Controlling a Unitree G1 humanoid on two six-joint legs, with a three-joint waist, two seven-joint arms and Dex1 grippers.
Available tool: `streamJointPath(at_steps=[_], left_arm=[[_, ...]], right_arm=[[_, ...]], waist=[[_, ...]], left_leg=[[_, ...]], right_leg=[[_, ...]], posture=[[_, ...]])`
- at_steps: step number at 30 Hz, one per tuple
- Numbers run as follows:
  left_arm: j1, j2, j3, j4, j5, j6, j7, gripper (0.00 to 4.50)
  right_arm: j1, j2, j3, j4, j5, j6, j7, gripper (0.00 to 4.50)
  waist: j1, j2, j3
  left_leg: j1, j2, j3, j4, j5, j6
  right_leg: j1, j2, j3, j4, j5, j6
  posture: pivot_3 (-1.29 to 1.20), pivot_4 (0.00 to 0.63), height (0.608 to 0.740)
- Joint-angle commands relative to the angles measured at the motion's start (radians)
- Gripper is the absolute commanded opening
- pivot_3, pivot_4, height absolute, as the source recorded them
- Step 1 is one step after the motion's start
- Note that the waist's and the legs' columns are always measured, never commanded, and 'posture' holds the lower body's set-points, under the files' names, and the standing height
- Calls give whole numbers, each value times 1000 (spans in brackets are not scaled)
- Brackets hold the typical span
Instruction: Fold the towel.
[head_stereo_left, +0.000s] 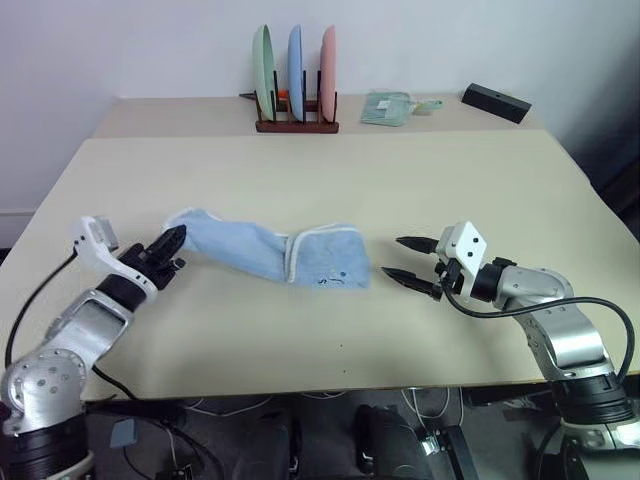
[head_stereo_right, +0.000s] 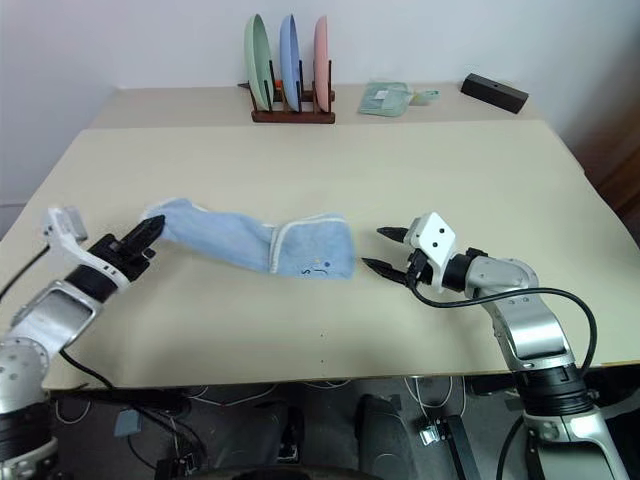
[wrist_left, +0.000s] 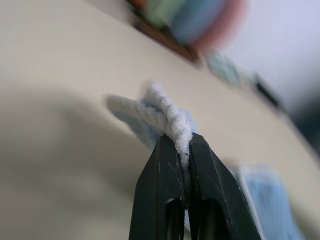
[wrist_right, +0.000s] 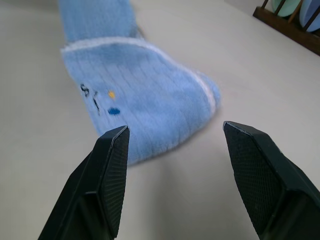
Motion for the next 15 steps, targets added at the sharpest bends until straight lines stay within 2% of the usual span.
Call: streamJointPath(at_steps=[1,5,9,15], left_arm=[[-97,52,-161,-108,74,21,-169,44],[-215,46,-341,-133,190,30,-250,44],[-435,-86,-611,-37,355,110,-236,44],[-530,-238,-781,111,550,111,-234,44]], right_arm=[[-24,11,-2,0,-6,-25,-4,3053],[-25,20,8,6,-12,-30,-10,3053],[-14,25,1,7,-16,-28,-29,3053],[20,24,-15,-21,-20,-20,-50,3053]], waist=[[-3,0,0],[-5,0,0],[5,-1,0],[-11,-1,1]], left_leg=[[0,0,0,0,0,0],[0,0,1,0,3,-6],[-1,0,0,0,3,-6],[-2,0,1,0,3,-4]], right_leg=[[0,0,0,0,0,0],[-1,0,0,0,0,0],[-1,1,0,0,0,1],[-3,2,1,0,2,6]], posture=[[0,150,740],[0,150,740],[0,150,740],[0,150,740]])
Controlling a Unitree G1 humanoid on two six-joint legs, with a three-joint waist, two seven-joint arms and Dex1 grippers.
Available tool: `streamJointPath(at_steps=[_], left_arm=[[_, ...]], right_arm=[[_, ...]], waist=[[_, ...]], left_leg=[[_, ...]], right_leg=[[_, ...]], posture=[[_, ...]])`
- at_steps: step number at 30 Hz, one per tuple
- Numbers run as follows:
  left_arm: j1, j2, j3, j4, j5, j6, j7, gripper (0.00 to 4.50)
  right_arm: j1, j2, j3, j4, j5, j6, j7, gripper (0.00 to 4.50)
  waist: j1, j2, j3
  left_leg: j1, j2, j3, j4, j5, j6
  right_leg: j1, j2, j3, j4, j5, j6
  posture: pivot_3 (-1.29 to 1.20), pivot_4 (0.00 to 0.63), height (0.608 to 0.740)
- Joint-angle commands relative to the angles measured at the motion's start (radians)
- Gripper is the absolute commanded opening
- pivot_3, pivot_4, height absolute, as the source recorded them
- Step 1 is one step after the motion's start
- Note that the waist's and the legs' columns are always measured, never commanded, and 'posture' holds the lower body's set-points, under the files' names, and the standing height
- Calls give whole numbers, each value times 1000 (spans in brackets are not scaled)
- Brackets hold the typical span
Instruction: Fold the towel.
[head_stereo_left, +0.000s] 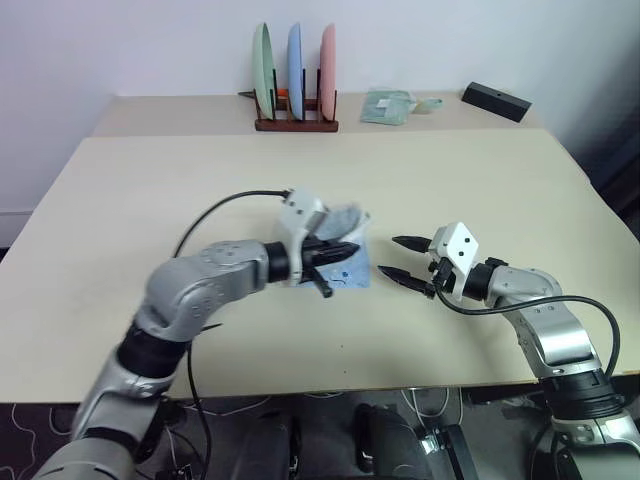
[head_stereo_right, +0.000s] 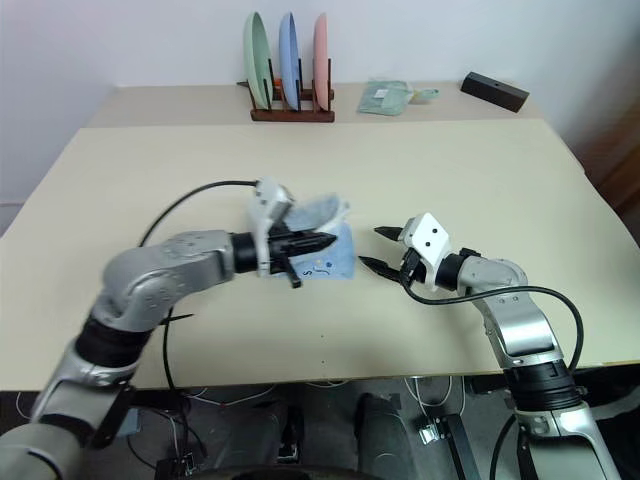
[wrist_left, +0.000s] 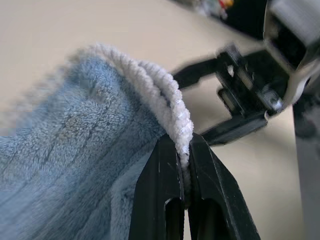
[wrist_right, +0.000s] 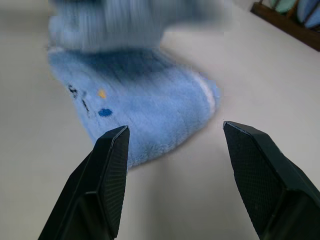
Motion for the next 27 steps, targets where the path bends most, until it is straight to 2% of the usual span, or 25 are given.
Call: streamJointPath(at_steps=[1,7,10,13,16,20,23,25,26,27], left_arm=[[-31,-59,-61,78,118,-28,-6,44],[-18,-113,-59,123,197,-30,-46,44],[-14,-151,0,139,180,-21,-56,977],[-12,-184,60,136,177,-33,-48,2415],[-5,-233,191,99,90,-22,-45,3970],[15,-226,285,32,28,15,-51,3970],[76,-155,340,-32,68,-35,-43,2963],[108,-120,361,-46,97,-75,-40,2032],[122,-102,359,-49,115,-90,-46,1445],[164,-39,317,-43,184,-132,-71,916]], right_arm=[[20,-5,-29,-55,7,-6,-16,3053],[40,-11,-44,-77,7,7,-43,3053],[39,-15,-43,-80,5,10,-46,3053],[28,-14,-41,-88,5,21,-53,3053],[13,-20,-45,-90,2,35,-61,3053],[-3,-30,-53,-95,7,66,-70,3053],[-44,-35,-57,-39,-38,57,-112,2131],[-62,-18,-70,-46,-6,70,-110,1228],[-67,-9,-76,-56,15,78,-103,632],[-84,16,-71,-102,70,126,-97,143]], waist=[[2,0,0],[6,0,0],[8,0,0],[7,0,0],[7,0,0],[6,0,0],[3,0,0],[5,0,0],[5,0,0],[6,0,0]], left_leg=[[0,0,0,0,0,0],[0,2,-1,0,-2,4],[-1,2,-2,0,-2,4],[-1,2,-2,1,-2,4],[-1,2,-2,1,-2,4],[-1,2,-2,1,-2,4],[-1,2,-1,0,-2,4],[-1,2,-1,0,-2,4],[-1,2,-2,0,-2,3],[-1,2,-2,0,-1,3]], right_leg=[[0,1,0,0,0,0],[-1,2,0,1,0,0],[-1,2,0,1,-1,0],[-1,1,0,0,0,0],[-1,1,0,1,0,0],[-1,1,0,1,0,0],[-1,1,0,1,0,0],[-1,2,0,1,0,0],[-1,2,0,1,0,0],[-1,2,0,1,0,0]], posture=[[0,150,740],[0,150,740],[0,150,740],[0,150,740],[0,150,740],[0,150,740],[0,150,740],[0,150,740],[0,150,740],[0,150,740]])
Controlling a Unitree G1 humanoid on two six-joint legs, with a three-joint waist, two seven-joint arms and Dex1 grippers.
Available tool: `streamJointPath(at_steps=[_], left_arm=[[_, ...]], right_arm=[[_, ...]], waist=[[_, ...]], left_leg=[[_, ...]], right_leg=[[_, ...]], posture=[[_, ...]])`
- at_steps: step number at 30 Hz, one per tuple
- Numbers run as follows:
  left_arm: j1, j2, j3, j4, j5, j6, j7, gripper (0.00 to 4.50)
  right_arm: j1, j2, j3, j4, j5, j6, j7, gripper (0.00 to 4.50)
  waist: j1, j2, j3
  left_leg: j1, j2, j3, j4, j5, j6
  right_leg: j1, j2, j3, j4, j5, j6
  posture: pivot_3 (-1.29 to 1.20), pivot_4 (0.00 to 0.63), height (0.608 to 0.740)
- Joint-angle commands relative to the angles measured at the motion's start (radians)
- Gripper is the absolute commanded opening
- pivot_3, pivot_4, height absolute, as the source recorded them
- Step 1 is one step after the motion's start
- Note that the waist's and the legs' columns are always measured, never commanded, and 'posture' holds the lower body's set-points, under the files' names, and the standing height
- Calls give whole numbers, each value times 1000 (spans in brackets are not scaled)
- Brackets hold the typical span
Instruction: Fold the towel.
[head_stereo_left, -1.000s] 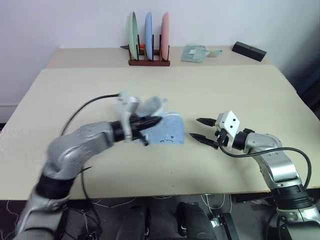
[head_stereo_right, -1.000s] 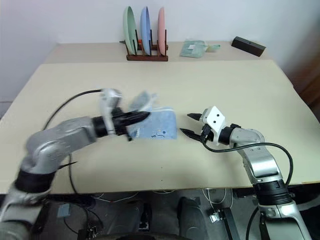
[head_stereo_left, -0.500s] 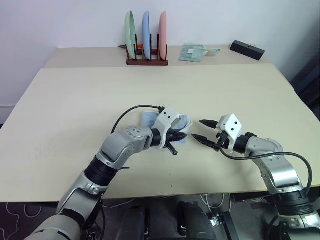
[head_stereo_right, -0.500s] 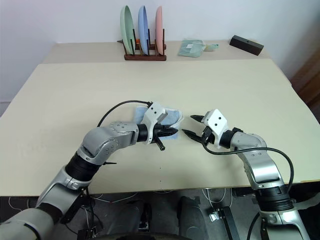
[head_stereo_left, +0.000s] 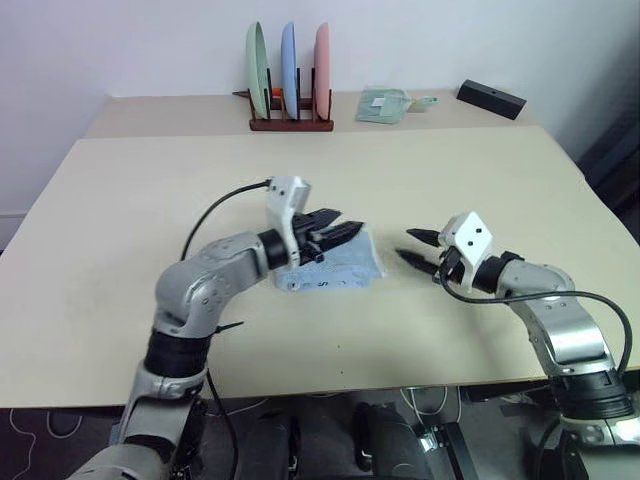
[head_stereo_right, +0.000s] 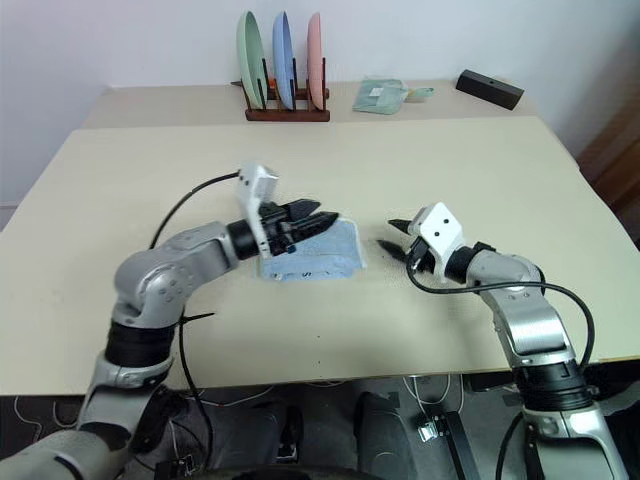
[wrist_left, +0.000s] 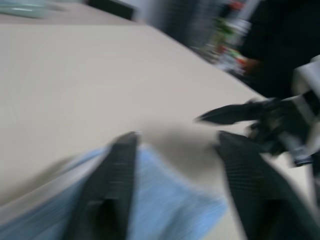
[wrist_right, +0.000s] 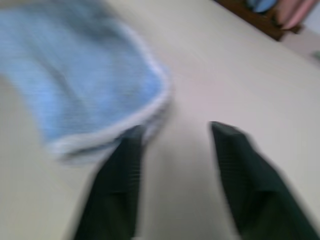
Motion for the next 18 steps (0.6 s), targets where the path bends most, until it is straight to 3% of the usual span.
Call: streamJointPath(at_steps=[1,2,6,10,18], left_arm=[[68,119,-52,-29,141,-117,-48,397],[95,156,-84,-30,182,-151,-68,76],[146,141,-79,-35,158,-191,-116,76],[162,105,-91,59,205,-223,-110,76],[195,64,-123,177,277,-295,-128,76]], right_arm=[[-46,55,-21,-113,135,86,13,0],[-55,72,-5,-143,166,132,14,0],[-66,133,89,-165,129,171,-19,0],[-103,266,137,-12,78,238,-150,0],[-23,252,228,93,-55,141,-140,0]], waist=[[0,0,0],[0,0,0],[7,0,0],[2,-1,0],[-1,0,-1]], left_leg=[[0,0,0,0,0,0],[0,0,0,0,0,-1],[-1,0,-1,0,-1,1],[-2,-3,-1,1,-1,1],[-2,-2,0,0,2,-3]], right_leg=[[0,0,0,0,0,0],[0,0,0,0,0,0],[0,-1,-1,0,-1,-2],[0,-5,-2,0,-2,-4],[-1,-4,-2,0,0,0]], posture=[[0,150,740],[0,150,740],[0,150,740],[0,150,740],[0,150,740]])
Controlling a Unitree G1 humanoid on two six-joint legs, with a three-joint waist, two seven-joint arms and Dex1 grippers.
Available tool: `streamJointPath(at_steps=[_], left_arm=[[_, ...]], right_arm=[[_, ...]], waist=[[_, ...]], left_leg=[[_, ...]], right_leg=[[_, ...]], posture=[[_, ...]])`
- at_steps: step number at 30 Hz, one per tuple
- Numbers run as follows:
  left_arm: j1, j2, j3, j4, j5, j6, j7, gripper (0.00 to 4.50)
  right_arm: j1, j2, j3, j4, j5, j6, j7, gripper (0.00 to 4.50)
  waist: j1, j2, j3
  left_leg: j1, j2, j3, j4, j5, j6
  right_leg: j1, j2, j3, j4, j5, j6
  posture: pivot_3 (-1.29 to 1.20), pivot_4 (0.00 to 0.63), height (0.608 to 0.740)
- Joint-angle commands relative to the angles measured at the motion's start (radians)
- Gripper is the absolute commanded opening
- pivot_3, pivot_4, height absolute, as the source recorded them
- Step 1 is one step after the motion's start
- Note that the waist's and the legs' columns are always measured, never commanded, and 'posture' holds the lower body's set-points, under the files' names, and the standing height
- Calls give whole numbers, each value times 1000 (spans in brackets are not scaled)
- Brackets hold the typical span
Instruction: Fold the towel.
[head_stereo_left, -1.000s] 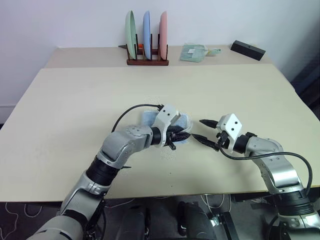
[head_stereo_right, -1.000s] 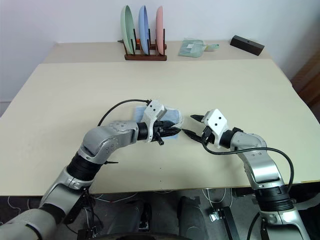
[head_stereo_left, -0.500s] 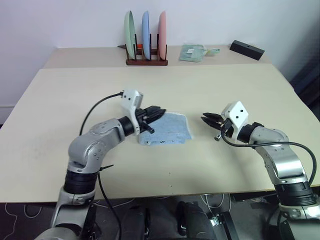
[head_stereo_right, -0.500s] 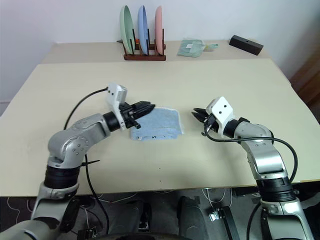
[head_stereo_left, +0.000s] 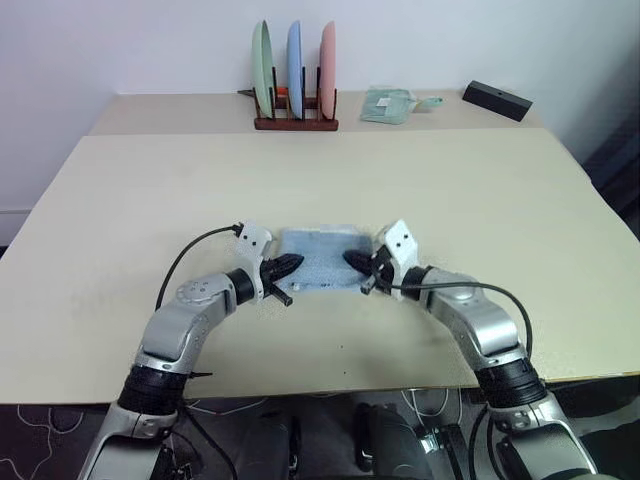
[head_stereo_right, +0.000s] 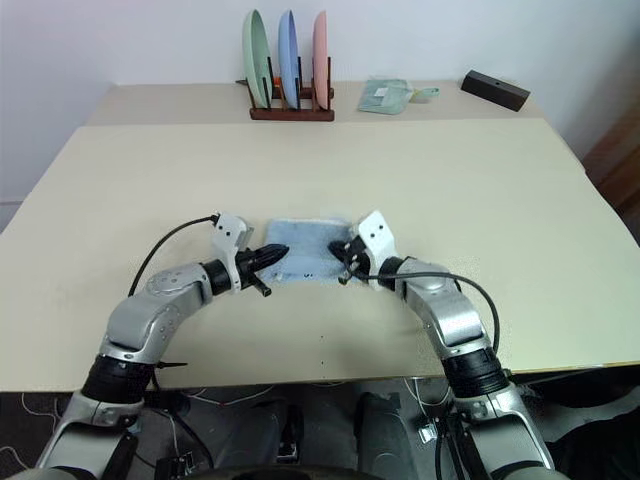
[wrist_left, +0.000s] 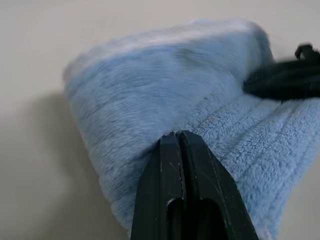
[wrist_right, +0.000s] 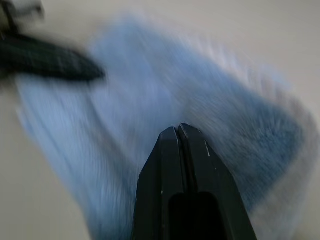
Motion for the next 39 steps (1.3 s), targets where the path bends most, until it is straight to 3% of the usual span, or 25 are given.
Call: streamJointPath(at_steps=[1,6,7,9,13,16,17,21,24,34,37,39], left_arm=[[15,-9,-15,19,35,-33,-8,76],[25,-36,19,-4,27,-90,-8,76],[24,-42,35,-16,22,-111,-7,19],[14,-51,82,-46,-10,-124,-7,0],[3,-38,131,-72,-27,-131,-12,0],[11,26,175,-104,-59,-135,-82,893],[25,60,183,-122,-70,-139,-126,1278],[89,180,168,-196,-93,-145,-268,3250],[137,240,177,-246,-136,-107,-325,3250],[227,304,213,-306,-147,-114,-348,3250],[225,303,214,-304,-146,-115,-342,3299],[224,301,213,-308,-147,-114,-337,3299]], right_arm=[[22,-16,7,-1,-40,-34,-2,0],[15,-42,-49,-69,-10,-28,25,0],[14,-52,-69,-93,20,-10,47,244],[9,-85,-117,-150,84,46,85,832],[3,-133,-172,-207,147,130,107,2774],[-13,-159,-262,-246,271,283,109,4355],[-23,-156,-292,-253,318,359,87,4500],[-65,-78,-346,-230,426,630,-48,4500],[-89,18,-367,-205,449,716,-142,4500],[-150,126,-286,-68,397,724,-225,4500],[-163,152,-287,-40,388,717,-242,3699],[-169,168,-305,-28,394,719,-255,2601]], waist=[[2,0,0],[3,0,0],[3,0,0],[3,0,0],[2,0,0],[0,0,0],[-1,0,0],[-2,0,0],[-6,1,0],[-7,1,0],[-14,1,0],[-21,1,0]], left_leg=[[0,0,0,0,-1,1],[1,0,-1,0,-3,5],[1,0,-1,0,-3,5],[0,0,-1,0,-3,5],[0,1,-1,0,-3,5],[0,1,-1,0,-3,5],[0,1,-1,0,-3,5],[0,2,0,0,-3,5],[-1,2,0,-1,-3,4],[-3,1,0,-1,-3,5],[-2,1,0,-1,-3,5],[-2,1,0,-1,-3,5]], right_leg=[[0,0,0,0,0,0],[1,0,0,1,0,0],[1,0,0,1,0,0],[1,0,0,0,0,0],[0,0,0,1,0,0],[0,0,0,1,0,0],[0,0,0,1,0,0],[-2,0,0,1,-1,-2],[-3,-1,0,1,-2,-4],[-5,-1,0,2,-2,-4],[-5,0,0,2,-1,-3],[-5,0,0,2,0,-1]], posture=[[0,150,740],[0,150,740],[0,150,740],[0,150,740],[0,150,740],[0,150,740],[0,150,740],[0,150,740],[0,150,740],[0,150,740],[0,150,740],[0,150,740]])
